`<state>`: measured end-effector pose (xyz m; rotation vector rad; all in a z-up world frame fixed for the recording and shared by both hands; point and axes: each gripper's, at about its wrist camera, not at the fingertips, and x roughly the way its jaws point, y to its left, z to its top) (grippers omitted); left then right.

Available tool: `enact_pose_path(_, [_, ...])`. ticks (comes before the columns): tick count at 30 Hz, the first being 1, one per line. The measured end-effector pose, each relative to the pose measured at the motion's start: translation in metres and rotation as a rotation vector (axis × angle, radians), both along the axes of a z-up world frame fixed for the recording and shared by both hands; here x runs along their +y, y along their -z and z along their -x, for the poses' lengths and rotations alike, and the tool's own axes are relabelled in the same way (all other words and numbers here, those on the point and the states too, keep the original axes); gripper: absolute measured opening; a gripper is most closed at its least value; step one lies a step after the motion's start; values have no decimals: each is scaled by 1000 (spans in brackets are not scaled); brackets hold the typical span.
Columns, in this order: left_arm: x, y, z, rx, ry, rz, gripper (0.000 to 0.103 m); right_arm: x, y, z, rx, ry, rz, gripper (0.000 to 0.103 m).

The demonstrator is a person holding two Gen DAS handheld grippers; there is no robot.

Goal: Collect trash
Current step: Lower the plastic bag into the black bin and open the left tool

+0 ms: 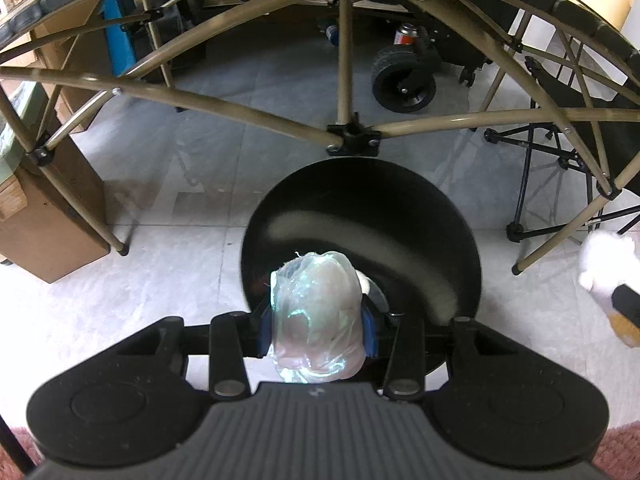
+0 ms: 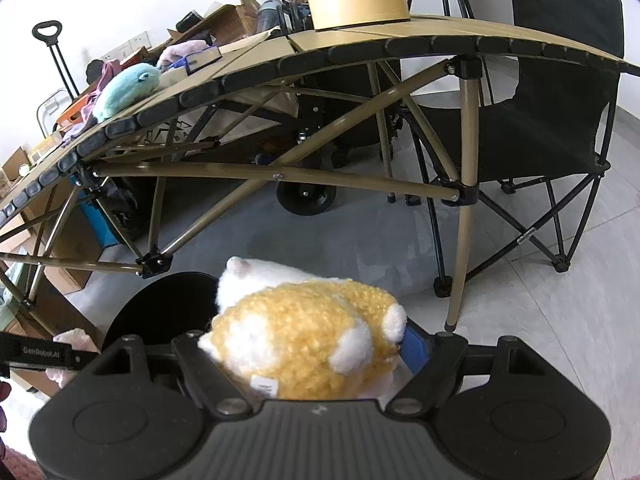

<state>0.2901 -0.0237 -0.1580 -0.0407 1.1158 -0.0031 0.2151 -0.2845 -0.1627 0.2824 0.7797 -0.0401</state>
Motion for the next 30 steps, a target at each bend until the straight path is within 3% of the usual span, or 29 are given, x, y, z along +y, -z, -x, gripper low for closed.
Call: enact_pose_path(30, [-43, 1, -27, 34, 8, 46, 43, -10, 9, 0, 25, 41, 15, 77])
